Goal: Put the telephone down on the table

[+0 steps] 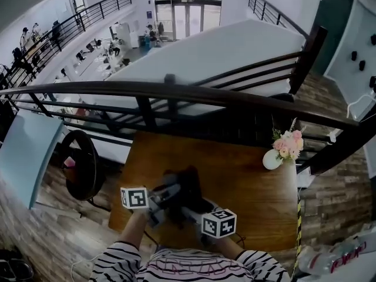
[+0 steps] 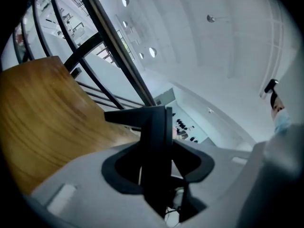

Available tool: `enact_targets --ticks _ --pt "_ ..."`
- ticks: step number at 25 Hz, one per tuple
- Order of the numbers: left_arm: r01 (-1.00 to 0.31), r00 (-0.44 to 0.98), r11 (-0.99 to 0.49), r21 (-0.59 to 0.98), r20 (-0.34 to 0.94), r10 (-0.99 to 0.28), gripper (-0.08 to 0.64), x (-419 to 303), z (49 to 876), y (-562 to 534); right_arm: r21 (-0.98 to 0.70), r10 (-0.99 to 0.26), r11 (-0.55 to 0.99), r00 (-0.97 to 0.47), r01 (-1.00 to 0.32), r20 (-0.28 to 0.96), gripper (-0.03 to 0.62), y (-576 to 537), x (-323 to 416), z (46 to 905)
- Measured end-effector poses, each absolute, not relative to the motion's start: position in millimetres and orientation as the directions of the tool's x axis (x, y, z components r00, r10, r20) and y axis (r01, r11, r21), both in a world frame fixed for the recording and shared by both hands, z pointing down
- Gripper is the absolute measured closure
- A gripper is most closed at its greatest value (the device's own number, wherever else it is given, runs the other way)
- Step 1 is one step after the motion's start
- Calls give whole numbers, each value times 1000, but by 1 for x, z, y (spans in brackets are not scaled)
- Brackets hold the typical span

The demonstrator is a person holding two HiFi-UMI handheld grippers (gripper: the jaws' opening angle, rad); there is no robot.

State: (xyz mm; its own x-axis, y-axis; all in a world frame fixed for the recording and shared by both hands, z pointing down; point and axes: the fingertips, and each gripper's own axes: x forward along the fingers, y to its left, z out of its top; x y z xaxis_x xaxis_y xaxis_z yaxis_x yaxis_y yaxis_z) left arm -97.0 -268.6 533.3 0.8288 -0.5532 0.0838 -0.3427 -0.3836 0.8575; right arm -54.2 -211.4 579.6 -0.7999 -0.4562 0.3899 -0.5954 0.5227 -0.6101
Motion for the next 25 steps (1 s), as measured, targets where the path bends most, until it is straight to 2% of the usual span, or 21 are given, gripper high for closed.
enact_targets --ticks 6,12,25 --pt "-347 849 -381 857 115 -515 371 -140 547 -325 -623 -482 482 -780 -616 398 238 -266 -99 591" --pt "-322 865 -399 859 96 -493 371 -182 562 -391 -618 -503 474 -769 -627 395 238 -330 -143 608" --pt "-285 912 -422 861 109 -394 370 -227 642 -505 -638 -541 383 -722 -668 432 238 -440 -199 688"
